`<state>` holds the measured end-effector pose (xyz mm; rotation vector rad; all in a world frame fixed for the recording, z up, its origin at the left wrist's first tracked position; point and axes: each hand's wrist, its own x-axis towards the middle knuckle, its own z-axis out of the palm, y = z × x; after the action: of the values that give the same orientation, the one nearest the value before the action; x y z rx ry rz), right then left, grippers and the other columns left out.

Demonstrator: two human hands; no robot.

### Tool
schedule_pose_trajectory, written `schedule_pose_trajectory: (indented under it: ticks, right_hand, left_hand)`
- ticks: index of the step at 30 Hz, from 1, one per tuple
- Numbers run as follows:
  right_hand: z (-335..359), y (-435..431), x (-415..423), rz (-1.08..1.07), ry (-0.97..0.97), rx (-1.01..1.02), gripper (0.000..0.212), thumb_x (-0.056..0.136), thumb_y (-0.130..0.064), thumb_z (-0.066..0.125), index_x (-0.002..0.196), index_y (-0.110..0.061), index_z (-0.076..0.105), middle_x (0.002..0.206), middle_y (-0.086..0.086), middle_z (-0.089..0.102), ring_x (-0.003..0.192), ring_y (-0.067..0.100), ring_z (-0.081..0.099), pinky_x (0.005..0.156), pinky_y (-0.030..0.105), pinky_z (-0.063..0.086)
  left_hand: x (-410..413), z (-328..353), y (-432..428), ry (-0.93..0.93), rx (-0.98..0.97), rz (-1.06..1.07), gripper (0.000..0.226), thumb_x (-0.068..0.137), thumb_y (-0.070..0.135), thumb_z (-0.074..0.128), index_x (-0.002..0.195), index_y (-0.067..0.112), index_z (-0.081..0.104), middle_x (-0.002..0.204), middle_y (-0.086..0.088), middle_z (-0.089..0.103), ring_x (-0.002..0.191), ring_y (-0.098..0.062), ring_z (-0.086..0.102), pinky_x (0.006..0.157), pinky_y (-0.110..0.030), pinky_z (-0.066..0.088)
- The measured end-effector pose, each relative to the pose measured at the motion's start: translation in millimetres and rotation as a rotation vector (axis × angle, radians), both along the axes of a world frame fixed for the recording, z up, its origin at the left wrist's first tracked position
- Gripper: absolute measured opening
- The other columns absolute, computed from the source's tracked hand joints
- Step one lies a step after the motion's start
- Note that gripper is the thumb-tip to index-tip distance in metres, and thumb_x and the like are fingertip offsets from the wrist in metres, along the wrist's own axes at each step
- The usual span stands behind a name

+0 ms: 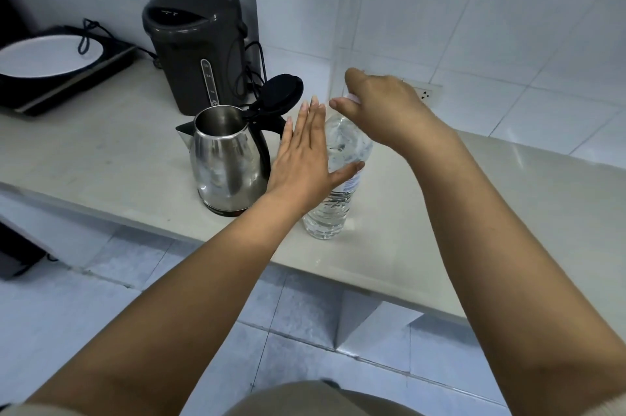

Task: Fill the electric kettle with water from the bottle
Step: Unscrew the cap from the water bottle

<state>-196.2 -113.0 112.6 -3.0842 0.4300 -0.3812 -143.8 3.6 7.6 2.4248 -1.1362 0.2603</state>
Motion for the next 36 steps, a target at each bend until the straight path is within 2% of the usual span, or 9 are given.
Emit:
schedule_pose_trajectory:
  ticks: [6,11,13,16,19,22,25,30,36]
  right_hand:
    - [13.3,-8.3,-7.4,0.089,0.098,-0.015,0.031,0.097,-0.047,0.044,0.115,-0.023,0.051,0.119,0.004,0.06,0.11,0.029,0.049,0.079,0.036,0.031]
    - [8.2,-1.6,-6.3,-0.083,-0.03,-0.009,0.055,0.084,-0.07,0.046,0.098,-0.017,0.049,0.086,0.005,0.056,0.085,0.031,0.053,0.068,0.034,0.038]
    - [7.5,0.2,-5.8,-0.082,-0.024,0.013,0.045,0.089,-0.06,0.051,0.091,-0.016,0.045,0.084,0.007,0.053,0.085,0.031,0.052,0.067,0.034,0.036]
    - [10.7,-2.3,-8.0,-0.007,0.016,0.094,0.029,0.091,-0.048,0.054,0.096,-0.02,0.049,0.086,0.001,0.055,0.091,0.028,0.054,0.069,0.032,0.033]
    - [12.3,-4.6,-11.8,-0.009,0.004,0.16,0.038,0.087,-0.058,0.054,0.106,-0.025,0.056,0.087,-0.002,0.057,0.09,0.023,0.053,0.071,0.031,0.035]
    - [5.7,-4.8,-10.4,-0.072,-0.065,0.133,0.052,0.083,-0.07,0.051,0.101,-0.021,0.052,0.084,0.001,0.057,0.084,0.025,0.052,0.068,0.032,0.036]
    - [1.2,-6.1,-9.8,-0.062,-0.081,0.138,0.042,0.087,-0.06,0.053,0.092,-0.019,0.046,0.086,0.005,0.059,0.086,0.031,0.054,0.066,0.032,0.034]
    - [8.8,-4.4,-18.3,0.021,-0.069,0.216,0.026,0.089,-0.041,0.055,0.107,-0.022,0.057,0.09,0.0,0.057,0.089,0.024,0.055,0.069,0.03,0.035]
    - [-1.2,-16.8,-26.7,-0.044,-0.268,0.307,0.027,0.095,-0.039,0.05,0.116,-0.023,0.056,0.101,0.003,0.062,0.092,0.024,0.055,0.074,0.03,0.037]
  left_hand:
    - [-0.5,-0.1,-0.5,0.024,-0.021,-0.001,0.109,0.083,0.072,0.042,0.153,0.003,-0.004,0.162,-0.009,-0.007,0.148,-0.016,-0.013,0.12,-0.033,-0.009]
    - [0.3,-1.5,2.0,0.047,-0.052,-0.009,0.11,0.081,0.073,0.045,0.153,0.004,-0.001,0.162,-0.009,-0.003,0.149,-0.017,-0.01,0.121,-0.036,-0.005]
    - [-1.3,-2.5,2.3,0.027,-0.049,0.008,0.11,0.079,0.077,0.04,0.153,0.005,0.002,0.162,-0.009,-0.002,0.149,-0.017,-0.01,0.121,-0.038,-0.006]
    - [-3.1,-4.3,3.1,0.0,-0.042,0.052,0.112,0.075,0.082,0.033,0.154,0.008,0.003,0.162,-0.008,-0.005,0.148,-0.017,-0.013,0.12,-0.038,-0.01]
    - [-3.4,-6.6,4.8,0.031,-0.035,0.073,0.112,0.077,0.08,0.039,0.154,0.007,0.002,0.162,-0.009,-0.006,0.148,-0.018,-0.014,0.12,-0.038,-0.01]
    - [-6.1,-7.8,5.3,0.064,-0.038,0.083,0.111,0.079,0.078,0.043,0.153,0.007,0.001,0.162,-0.009,-0.004,0.148,-0.018,-0.013,0.12,-0.039,-0.008]
    - [-11.2,-8.3,4.3,0.042,-0.018,0.133,0.109,0.08,0.078,0.04,0.154,0.007,0.002,0.162,-0.009,-0.004,0.148,-0.02,-0.014,0.12,-0.038,-0.009]
    - [-15.7,-10.1,3.1,0.063,-0.003,0.185,0.11,0.08,0.08,0.033,0.154,0.006,-0.001,0.162,-0.008,-0.006,0.147,-0.019,-0.017,0.12,-0.039,-0.007]
    - [-16.2,-14.3,4.4,0.08,-0.03,0.165,0.109,0.08,0.078,0.036,0.153,0.006,0.001,0.163,-0.007,-0.001,0.148,-0.018,-0.014,0.121,-0.039,-0.005]
